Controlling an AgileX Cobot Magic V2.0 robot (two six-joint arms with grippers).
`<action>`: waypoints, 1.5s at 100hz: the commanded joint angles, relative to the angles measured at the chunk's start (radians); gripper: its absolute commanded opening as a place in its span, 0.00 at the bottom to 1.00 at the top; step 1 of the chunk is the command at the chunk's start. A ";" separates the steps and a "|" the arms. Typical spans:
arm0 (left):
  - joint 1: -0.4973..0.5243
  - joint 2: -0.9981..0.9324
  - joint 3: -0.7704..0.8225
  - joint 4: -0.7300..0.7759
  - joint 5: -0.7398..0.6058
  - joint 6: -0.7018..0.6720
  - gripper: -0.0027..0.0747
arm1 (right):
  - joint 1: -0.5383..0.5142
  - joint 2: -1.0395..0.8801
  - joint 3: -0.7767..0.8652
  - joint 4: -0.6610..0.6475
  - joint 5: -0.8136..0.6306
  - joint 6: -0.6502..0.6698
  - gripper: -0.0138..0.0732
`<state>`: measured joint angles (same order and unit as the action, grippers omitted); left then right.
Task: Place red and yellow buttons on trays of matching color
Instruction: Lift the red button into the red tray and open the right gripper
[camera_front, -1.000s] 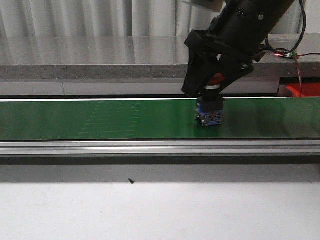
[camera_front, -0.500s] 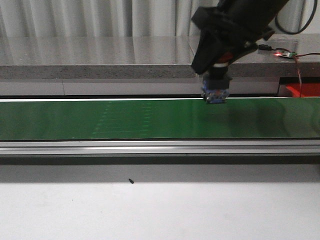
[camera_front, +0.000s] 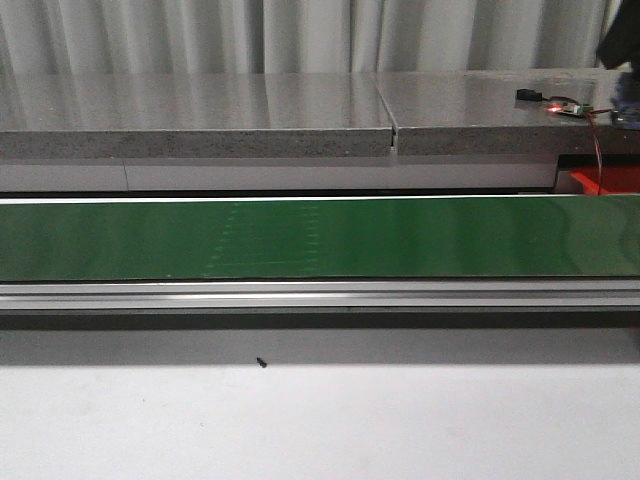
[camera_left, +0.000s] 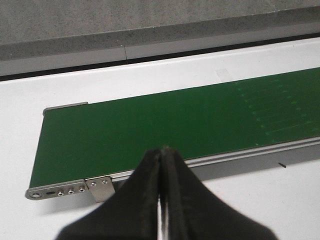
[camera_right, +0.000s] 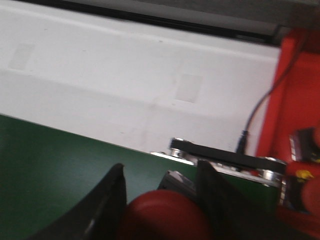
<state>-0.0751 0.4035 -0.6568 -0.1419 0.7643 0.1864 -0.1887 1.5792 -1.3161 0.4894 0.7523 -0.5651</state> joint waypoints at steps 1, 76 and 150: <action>-0.007 0.009 -0.026 -0.011 -0.071 -0.004 0.01 | -0.072 -0.052 -0.015 0.031 -0.044 0.002 0.26; -0.007 0.009 -0.026 -0.011 -0.071 -0.004 0.01 | -0.382 0.017 0.023 0.062 -0.269 0.153 0.26; -0.007 0.009 -0.026 -0.011 -0.071 -0.004 0.01 | -0.327 0.249 0.020 0.181 -0.403 0.153 0.26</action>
<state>-0.0751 0.4035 -0.6568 -0.1419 0.7643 0.1881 -0.5166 1.8631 -1.2675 0.6386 0.4170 -0.4094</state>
